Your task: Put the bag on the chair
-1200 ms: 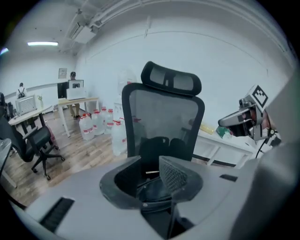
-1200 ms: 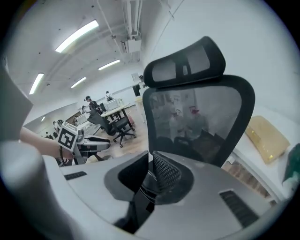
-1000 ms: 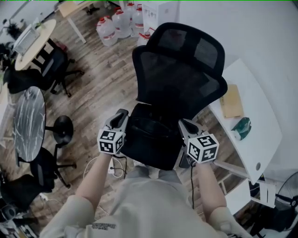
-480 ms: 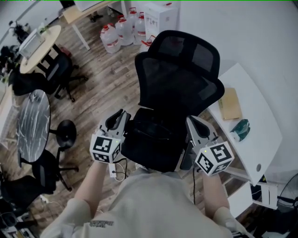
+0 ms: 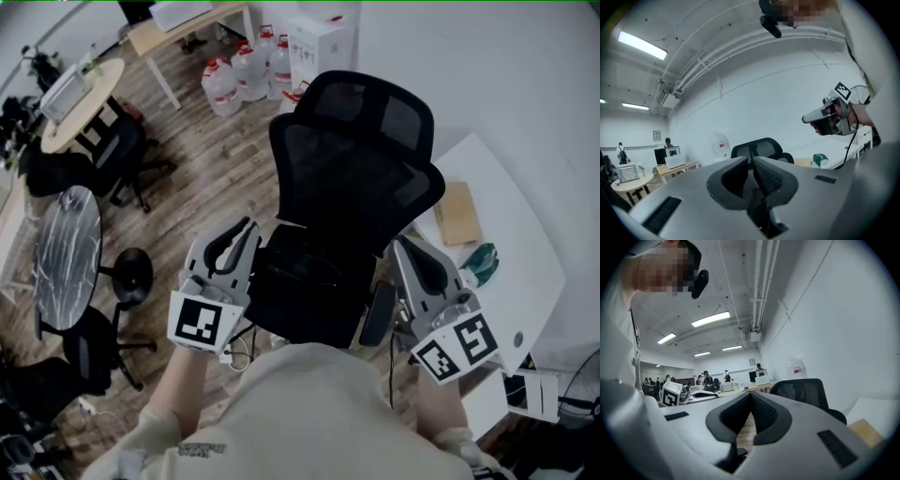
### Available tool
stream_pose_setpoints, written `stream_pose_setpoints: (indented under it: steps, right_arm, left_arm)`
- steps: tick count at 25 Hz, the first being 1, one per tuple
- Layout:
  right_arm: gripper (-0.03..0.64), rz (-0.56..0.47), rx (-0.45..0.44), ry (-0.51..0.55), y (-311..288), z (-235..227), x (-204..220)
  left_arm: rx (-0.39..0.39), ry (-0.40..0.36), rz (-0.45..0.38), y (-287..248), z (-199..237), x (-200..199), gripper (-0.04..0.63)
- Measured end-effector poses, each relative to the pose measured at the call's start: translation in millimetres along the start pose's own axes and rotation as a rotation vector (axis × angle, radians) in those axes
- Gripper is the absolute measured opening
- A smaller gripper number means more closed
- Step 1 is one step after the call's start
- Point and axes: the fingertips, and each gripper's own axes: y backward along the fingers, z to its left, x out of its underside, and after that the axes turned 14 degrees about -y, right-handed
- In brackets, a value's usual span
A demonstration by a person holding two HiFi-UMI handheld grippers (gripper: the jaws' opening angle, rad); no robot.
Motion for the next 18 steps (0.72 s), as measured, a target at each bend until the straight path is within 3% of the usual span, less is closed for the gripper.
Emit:
stream_pose_setpoints:
  steps: [6, 10, 18]
  right_arm:
    - [0.021, -0.016, 0.000, 0.047, 7, 12, -12]
    - [0.021, 0.001, 0.019, 0.122, 9, 16, -11]
    - [0.021, 0.028, 0.019, 0.090, 5, 11, 0]
  left_arm:
    - [0.002, -0.048, -0.029, 7, 1, -16, 0.049]
    - [0.001, -0.014, -0.033, 8, 3, -16, 0.044]
    - [0.010, 0.034, -0.033, 12, 2, -14, 0.038]
